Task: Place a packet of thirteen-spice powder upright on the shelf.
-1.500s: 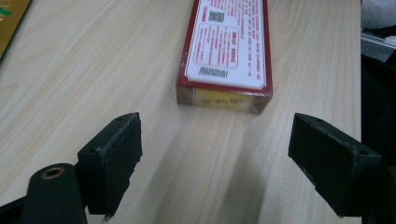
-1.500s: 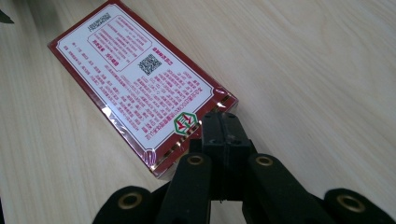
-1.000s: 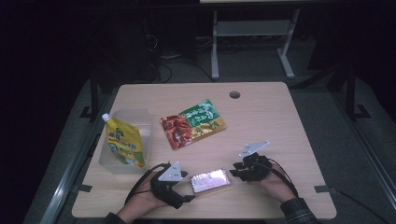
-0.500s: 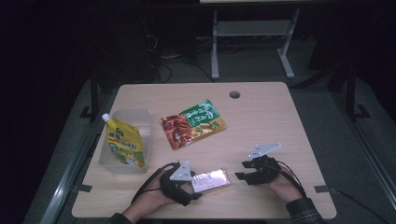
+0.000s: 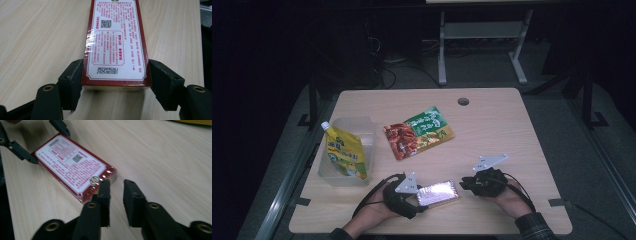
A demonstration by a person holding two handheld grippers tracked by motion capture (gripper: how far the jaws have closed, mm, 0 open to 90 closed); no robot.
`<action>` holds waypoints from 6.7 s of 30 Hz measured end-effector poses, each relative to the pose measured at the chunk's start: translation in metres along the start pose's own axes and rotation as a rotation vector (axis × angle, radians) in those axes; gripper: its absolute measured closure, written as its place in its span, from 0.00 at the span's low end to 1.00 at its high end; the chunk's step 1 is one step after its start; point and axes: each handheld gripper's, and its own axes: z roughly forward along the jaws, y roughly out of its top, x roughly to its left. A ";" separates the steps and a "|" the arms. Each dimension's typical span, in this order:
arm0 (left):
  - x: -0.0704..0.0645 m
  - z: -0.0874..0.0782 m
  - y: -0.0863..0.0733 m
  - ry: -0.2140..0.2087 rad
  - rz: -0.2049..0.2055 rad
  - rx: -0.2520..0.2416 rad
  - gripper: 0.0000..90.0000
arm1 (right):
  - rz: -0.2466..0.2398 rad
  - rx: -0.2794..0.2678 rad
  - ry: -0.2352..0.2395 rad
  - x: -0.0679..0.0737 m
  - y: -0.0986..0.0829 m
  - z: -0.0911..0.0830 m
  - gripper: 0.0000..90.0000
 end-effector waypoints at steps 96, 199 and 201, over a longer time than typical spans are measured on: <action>0.024 -0.059 0.063 -0.035 -0.038 -0.369 0.37 | -0.058 0.074 0.127 0.020 0.002 0.040 1.00; 0.013 -0.040 -0.037 -0.053 -0.208 -0.043 0.42 | -0.003 -0.059 0.051 0.048 0.024 0.018 0.48; 0.012 -0.040 -0.037 -0.054 -0.209 -0.043 0.43 | -0.005 -0.053 0.054 0.049 0.026 0.022 0.48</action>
